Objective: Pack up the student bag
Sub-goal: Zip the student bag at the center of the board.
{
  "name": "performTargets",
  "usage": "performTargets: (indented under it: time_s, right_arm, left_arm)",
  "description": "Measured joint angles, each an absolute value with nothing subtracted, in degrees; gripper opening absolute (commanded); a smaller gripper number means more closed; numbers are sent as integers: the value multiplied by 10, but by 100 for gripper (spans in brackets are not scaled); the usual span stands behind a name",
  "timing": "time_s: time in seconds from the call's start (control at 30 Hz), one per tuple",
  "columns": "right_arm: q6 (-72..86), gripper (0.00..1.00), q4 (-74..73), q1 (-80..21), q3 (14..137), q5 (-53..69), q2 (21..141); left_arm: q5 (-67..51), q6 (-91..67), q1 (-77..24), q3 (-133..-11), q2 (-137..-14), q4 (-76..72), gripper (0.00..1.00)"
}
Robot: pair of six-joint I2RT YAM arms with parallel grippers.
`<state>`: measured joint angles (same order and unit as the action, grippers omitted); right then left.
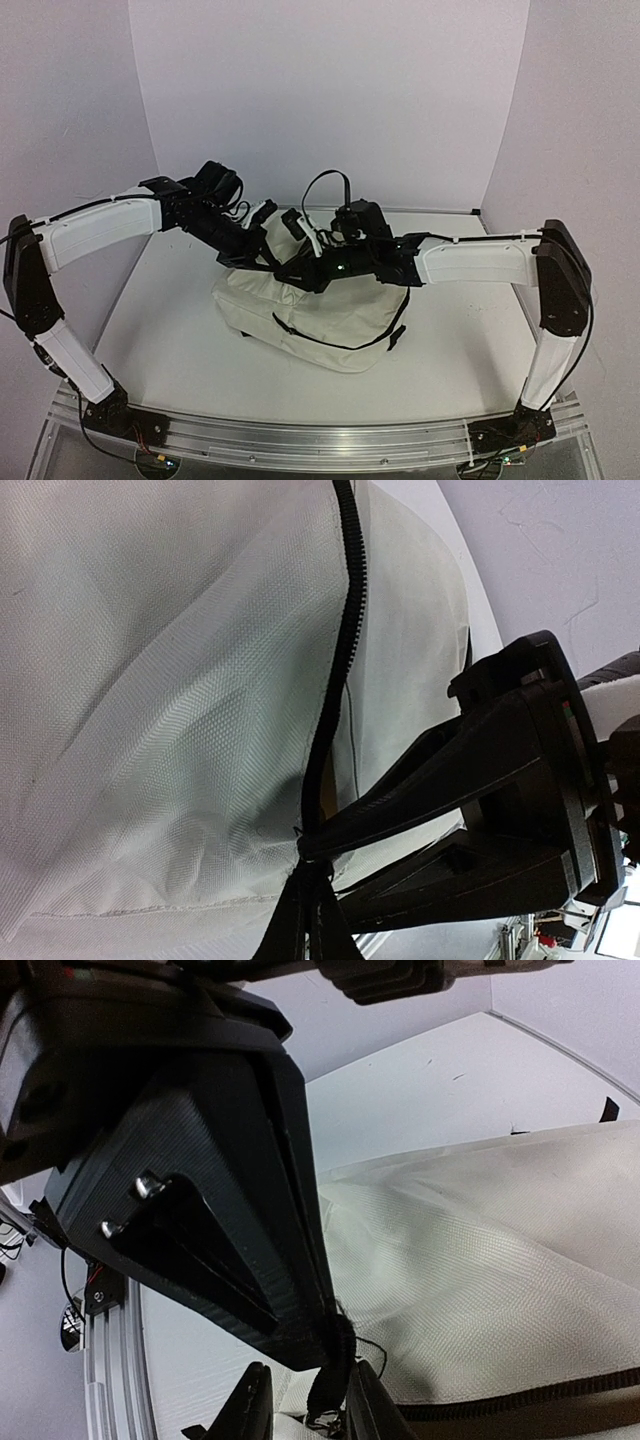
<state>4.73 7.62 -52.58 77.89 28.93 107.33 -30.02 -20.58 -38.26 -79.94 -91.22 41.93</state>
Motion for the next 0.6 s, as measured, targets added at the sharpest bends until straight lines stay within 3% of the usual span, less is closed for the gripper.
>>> performTargets:
  time_s: [0.2,0.27,0.4,0.47,0.6]
  right_arm:
    - [43,9,76,-524,779,289,1074]
    - [43,0,74,-524,779,288,1074]
    - [46,0,72,-524,779,276,1075]
    - [52,0,74,-524,779,274,1075]
    - [73,0,93,-524,766,258,1074]
  left_arm:
    - [-308,-206,-380,-803,-914,420,0]
    - [-312,-206,-378,-803,-915,420,0]
    - [-326,-206,-376,-803,-915,420,2]
    - [-328,-206,-375,-803,-915,420,17]
    - [-328,-199,-375,-803,-915,408,56]
